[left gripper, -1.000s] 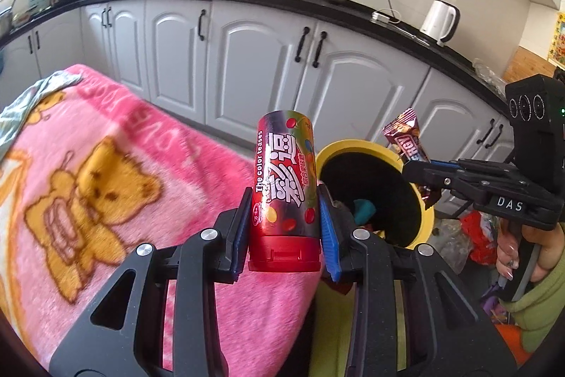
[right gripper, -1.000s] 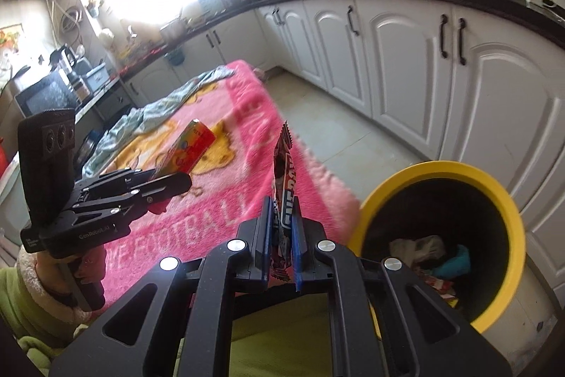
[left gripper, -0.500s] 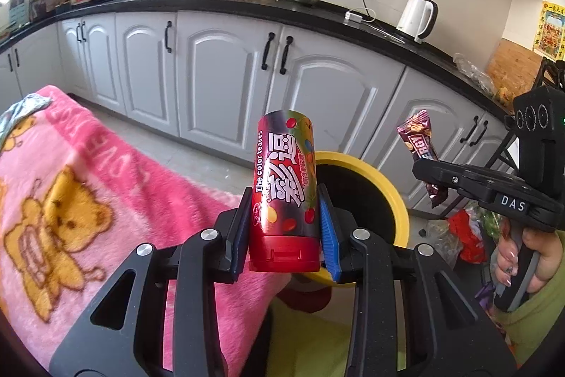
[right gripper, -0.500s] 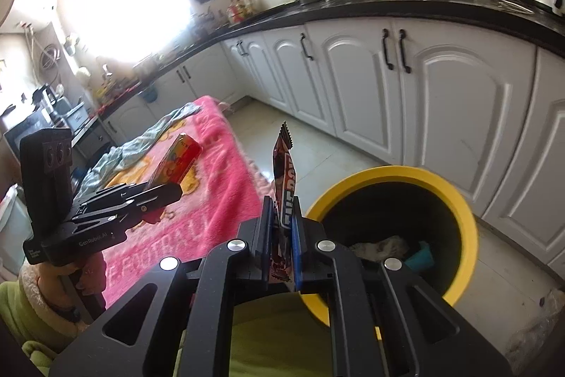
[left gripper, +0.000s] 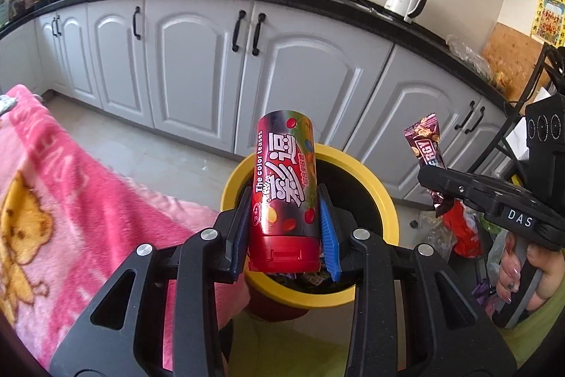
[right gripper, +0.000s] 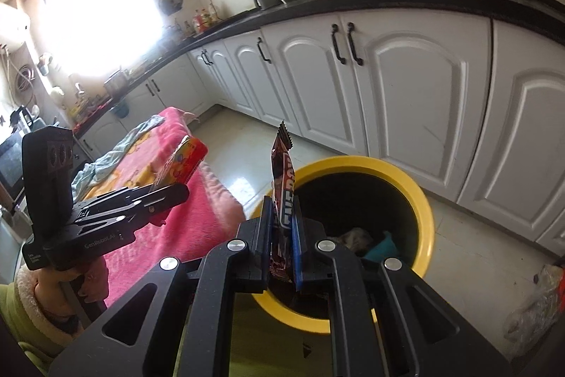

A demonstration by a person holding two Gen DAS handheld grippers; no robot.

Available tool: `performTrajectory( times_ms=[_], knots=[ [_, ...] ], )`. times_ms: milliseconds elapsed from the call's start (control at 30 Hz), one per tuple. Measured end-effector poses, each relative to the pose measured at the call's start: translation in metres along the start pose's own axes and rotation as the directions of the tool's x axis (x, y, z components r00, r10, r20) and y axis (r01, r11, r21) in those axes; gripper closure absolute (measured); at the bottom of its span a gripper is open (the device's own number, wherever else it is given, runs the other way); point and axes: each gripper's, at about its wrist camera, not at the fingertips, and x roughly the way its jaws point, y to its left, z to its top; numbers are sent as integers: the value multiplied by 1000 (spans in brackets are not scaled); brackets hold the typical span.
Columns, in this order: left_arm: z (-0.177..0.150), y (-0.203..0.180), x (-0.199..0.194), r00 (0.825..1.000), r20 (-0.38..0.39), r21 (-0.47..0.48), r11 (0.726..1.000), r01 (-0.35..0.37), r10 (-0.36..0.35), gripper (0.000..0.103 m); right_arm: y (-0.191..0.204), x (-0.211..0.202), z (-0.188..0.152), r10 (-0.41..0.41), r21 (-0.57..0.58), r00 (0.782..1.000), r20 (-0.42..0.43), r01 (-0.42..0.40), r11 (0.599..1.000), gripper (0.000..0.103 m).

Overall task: Collect trash
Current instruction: 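Carry the red tube and chocolate bar over the yellow bin with both tools, then open both tools to drop the tube and bar into the bin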

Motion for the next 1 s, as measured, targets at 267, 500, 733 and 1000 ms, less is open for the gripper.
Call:
performTrajectory(
  times_ms=[267, 500, 733, 1000],
  knots=[
    [-5, -8, 33, 1000, -31, 12, 1000, 5, -5, 76, -21, 10, -10, -27, 43, 999, -22, 28, 999, 93],
    [-11, -8, 60, 996, -90, 10, 1000, 4, -3, 76, -32, 28, -16, -41, 75, 998, -57, 45, 996, 91],
    [-13, -6, 67, 995, -100, 17, 1000, -8, 9, 64, -41, 32, -17, -64, 114, 997, -53, 70, 991, 69],
    [-12, -1, 58, 995, -92, 10, 999, -37, 38, 37, -46, 24, -15, -78, 135, 996, -36, 82, 987, 53]
  ],
)
